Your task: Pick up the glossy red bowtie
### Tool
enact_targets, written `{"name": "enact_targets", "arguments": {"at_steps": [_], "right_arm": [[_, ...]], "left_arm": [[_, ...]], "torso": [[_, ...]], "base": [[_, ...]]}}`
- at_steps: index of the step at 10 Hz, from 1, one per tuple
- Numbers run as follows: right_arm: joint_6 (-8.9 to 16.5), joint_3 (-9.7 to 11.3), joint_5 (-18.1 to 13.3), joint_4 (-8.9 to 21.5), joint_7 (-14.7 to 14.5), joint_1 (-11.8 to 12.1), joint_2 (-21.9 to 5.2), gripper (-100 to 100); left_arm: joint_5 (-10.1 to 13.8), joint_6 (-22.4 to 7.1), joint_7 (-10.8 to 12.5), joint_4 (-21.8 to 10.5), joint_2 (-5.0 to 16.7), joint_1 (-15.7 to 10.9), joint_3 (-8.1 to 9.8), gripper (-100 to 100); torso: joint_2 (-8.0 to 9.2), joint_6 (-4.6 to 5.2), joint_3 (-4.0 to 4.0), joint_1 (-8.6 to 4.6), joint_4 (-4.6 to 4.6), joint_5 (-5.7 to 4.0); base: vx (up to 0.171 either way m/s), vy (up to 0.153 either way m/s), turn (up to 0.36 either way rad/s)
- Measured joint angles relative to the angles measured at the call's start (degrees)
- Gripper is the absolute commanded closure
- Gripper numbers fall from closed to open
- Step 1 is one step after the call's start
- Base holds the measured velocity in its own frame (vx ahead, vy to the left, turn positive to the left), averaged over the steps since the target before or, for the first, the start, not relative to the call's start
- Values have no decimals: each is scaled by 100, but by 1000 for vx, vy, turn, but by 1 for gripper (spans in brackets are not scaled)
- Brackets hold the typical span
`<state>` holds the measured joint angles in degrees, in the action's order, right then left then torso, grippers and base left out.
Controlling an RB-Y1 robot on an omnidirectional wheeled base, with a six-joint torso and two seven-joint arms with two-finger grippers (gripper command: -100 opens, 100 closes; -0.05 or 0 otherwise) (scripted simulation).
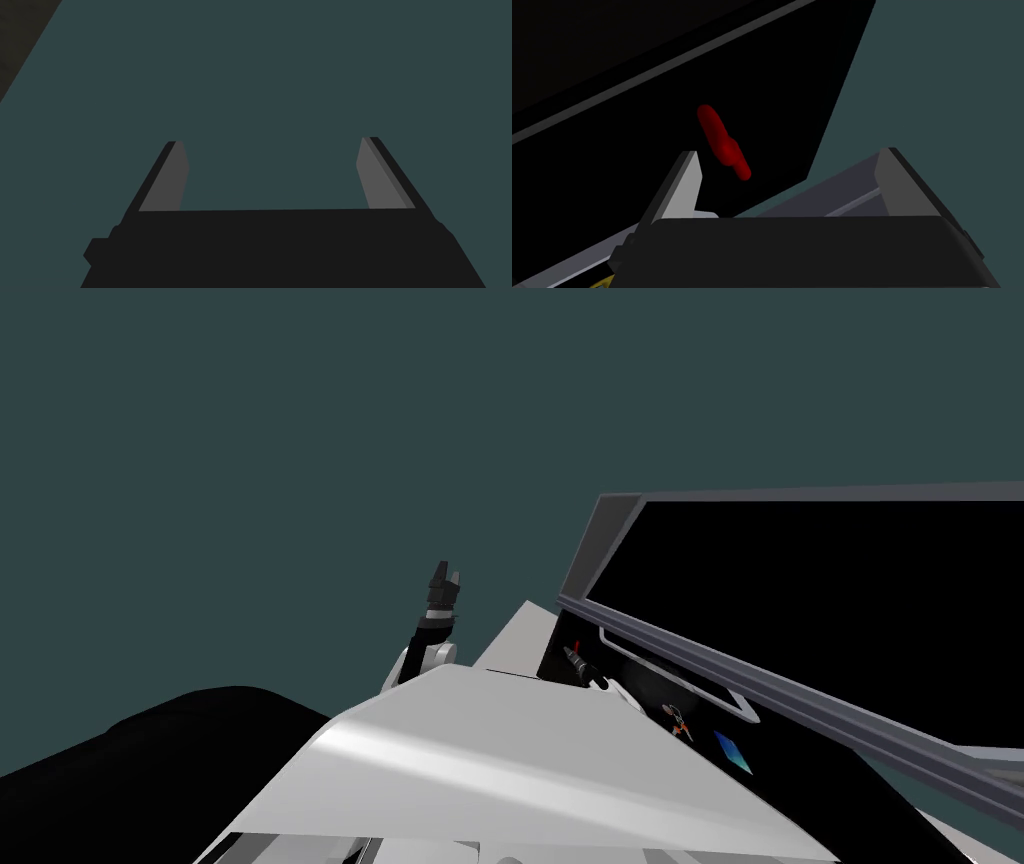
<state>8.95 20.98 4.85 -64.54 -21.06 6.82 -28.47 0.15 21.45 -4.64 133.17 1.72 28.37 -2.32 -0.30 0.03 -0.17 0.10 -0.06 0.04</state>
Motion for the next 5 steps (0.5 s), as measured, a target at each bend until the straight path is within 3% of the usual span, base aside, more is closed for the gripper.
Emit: {"name": "enact_targets", "arguments": {"at_steps": [2,5], "right_arm": [[162,72,16,194,-70,-53,-102,-100],[267,272,124,774,-169,-298,-279,-100]], "left_arm": [[0,0,0,0,0,0,0,0],[0,0,0,0,0,0,0,0]], "torso": [[4,1,2,3,0,0],[6,1,3,1,1,0]], "base": [[66,23,68],[78,21,125]]}}
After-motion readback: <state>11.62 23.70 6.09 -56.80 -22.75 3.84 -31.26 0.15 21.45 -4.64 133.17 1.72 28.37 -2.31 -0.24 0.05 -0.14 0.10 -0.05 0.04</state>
